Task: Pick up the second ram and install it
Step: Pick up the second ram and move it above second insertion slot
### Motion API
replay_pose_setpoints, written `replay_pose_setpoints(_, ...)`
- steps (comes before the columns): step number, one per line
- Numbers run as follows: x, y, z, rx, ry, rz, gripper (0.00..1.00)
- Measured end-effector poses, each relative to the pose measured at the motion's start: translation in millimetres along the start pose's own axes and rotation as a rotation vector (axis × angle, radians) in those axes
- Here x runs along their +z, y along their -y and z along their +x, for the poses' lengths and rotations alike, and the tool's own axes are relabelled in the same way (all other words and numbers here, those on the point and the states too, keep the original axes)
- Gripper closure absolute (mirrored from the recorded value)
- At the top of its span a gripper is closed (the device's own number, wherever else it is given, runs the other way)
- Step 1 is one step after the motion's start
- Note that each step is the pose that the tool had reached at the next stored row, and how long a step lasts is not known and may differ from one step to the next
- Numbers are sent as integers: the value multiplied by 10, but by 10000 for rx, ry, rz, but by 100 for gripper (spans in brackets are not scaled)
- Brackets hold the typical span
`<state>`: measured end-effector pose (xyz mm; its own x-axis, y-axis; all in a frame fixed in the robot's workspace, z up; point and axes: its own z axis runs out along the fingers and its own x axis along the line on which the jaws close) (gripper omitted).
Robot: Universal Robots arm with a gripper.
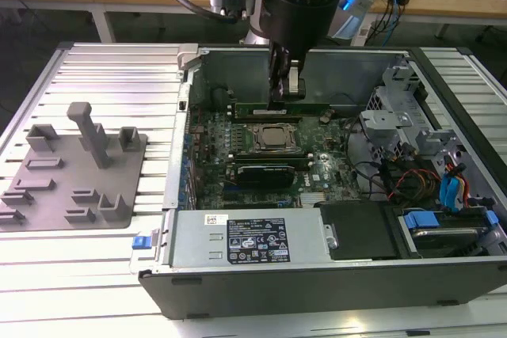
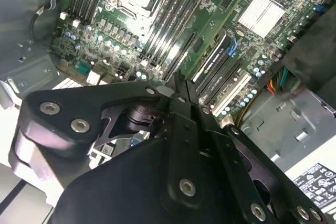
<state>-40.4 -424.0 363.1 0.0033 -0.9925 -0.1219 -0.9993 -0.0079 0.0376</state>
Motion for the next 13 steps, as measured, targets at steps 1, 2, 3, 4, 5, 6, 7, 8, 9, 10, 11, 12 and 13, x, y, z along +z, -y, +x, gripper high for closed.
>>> replay_pose_setpoints(1, 14, 0, -2, 0, -1, 0, 91)
replay_pose_setpoints(2, 31, 0, -9, 1, 3, 1, 91)
replay_pose_setpoints(3, 52, 2, -36, 0, 6, 0, 91)
replay_pose_setpoints(4, 73, 3, -61, 0, 8, 1, 91)
replay_pose_setpoints(5, 95, 4, -83, 0, 7, 1, 91)
replay_pose_setpoints(6, 125, 5, -95, 0, 7, 0, 91)
replay_pose_setpoints(7, 155, 6, -103, 0, 8, 1, 91)
replay_pose_setpoints(8, 175, 7, -107, 0, 8, 1, 91)
replay_pose_setpoints(9, 192, 7, -113, 0, 7, 0, 91)
replay_pose_setpoints(10, 219, 9, -129, -1, 7, 0, 91)
replay_pose_setpoints(11, 230, 9, -144, 0, 7, 0, 91)
replay_pose_setpoints(12, 240, 9, -151, 0, 7, 0, 91)
replay_pose_setpoints(13, 252, 10, -158, 0, 7, 0, 91)
